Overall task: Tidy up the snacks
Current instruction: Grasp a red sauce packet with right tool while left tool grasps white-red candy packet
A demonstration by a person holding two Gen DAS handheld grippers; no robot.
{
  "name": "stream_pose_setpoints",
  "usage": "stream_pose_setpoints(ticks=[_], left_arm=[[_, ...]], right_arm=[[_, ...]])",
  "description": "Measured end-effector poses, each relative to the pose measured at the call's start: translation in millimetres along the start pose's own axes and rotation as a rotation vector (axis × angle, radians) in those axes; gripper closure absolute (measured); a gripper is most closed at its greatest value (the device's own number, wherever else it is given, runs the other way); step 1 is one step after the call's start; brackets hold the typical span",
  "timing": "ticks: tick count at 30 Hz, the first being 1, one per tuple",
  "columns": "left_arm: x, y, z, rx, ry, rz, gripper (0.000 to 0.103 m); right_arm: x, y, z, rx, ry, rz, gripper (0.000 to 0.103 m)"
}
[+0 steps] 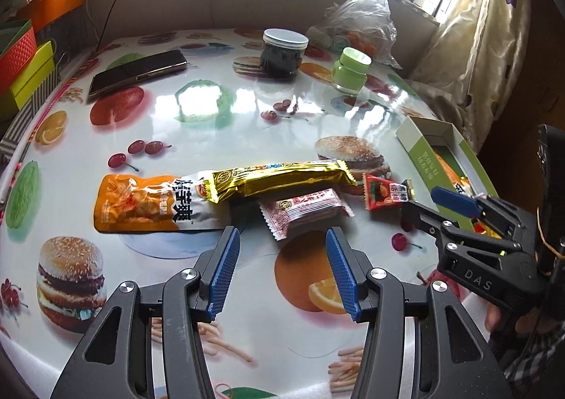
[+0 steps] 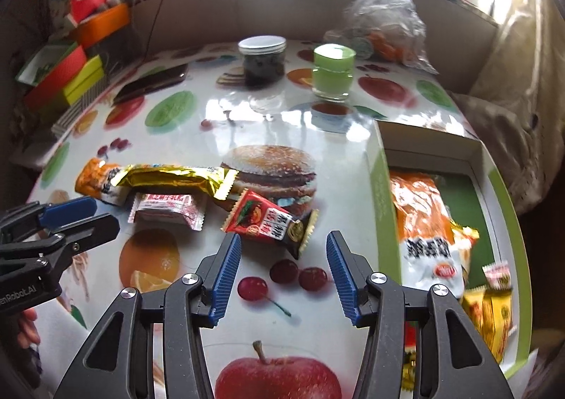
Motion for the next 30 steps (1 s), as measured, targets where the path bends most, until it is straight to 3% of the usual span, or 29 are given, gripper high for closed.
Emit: stream_pose_setpoints(ticks=[8,15,20,25,30], left_arm=[[-2,-9,-7,0.007,-0.003,-0.022,0.051],[6,-16,-5,-0.005,-0.037,-0.021,0.051],[11,-25,0,-0.010,-0.070,-0.030,0.051],[16,-32,8,-0.023,-0.100,-0.032,0.051],[15,-41,18,-0.041,-0.137,-0.048,0.051]], right_arm=[[8,-26,-12,0.002,0.187,-0.061,0.045],[11,-35,-17,0.050,0.245,-0.099,0.042],[2,-39,-19,0.089,0.228,-0.151,0.042],[-2,-35,-21,0.121,0.207,-0.150,0.042],[2,-34,-10,0.069,0.141,-0.139,0.042]])
Point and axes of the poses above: each gripper's, at about its wrist camera, not at the fingertips, and y roughly against the way its jaws point, z to its right, x to its top, the point moved 6 cm from there along -y, roughly the way its jaws point, and after that the axes turned 7 degrees about z, right-handed, at the moved point
